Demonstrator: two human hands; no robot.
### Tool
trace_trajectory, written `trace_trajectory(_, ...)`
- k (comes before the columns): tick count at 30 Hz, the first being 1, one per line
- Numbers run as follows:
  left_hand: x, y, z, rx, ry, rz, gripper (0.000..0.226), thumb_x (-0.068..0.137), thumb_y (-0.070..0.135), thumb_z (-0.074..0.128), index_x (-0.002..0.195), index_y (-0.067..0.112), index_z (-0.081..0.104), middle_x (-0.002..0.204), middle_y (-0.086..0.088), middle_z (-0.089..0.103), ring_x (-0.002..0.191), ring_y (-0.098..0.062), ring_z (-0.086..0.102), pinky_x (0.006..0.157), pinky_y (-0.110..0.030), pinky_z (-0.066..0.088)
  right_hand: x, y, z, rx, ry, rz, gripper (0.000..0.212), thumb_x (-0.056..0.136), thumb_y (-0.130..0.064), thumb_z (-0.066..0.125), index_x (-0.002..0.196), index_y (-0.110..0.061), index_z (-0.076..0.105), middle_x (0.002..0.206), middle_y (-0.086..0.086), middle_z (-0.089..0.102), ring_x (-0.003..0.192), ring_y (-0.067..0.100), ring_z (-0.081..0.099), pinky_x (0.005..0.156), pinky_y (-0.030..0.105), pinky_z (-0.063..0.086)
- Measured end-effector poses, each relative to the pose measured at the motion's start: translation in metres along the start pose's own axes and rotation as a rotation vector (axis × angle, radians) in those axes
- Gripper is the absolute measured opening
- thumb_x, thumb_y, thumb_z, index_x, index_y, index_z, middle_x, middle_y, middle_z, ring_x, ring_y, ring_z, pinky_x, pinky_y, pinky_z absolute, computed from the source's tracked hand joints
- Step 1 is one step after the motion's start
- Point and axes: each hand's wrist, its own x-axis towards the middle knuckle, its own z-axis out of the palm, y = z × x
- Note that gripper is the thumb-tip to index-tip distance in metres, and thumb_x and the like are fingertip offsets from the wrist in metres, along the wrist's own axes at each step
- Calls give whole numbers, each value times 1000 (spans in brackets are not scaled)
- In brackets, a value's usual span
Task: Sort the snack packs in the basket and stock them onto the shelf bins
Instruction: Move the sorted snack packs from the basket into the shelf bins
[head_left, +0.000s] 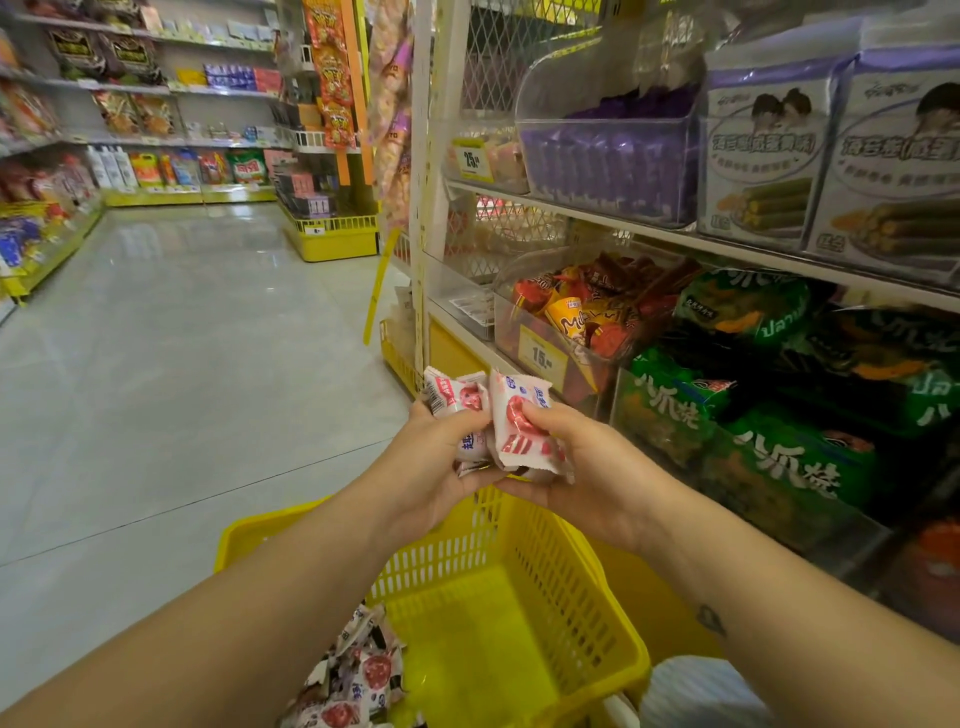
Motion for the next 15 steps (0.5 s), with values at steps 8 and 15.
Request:
trace_trajectory(8,4,20,7,176,-34,-57,41,91,12,62,129,14,48,105,-12,72,94,-26,71,71,-40,58,-31,-28,-23,83,222,-5,13,87,-19,64,95,-9,66,78,8,73,68,18,70,64,34,59)
trace_trajectory(15,-5,22,91,140,-374,-42,35,82,19,63,116,10,60,103,-12,73,89,-21,72,72,-34,59,-128,-85,-41,-120,234,-240,21,94,-20,53,113,-19,63,89,4,74,73,14,71,60,31,57)
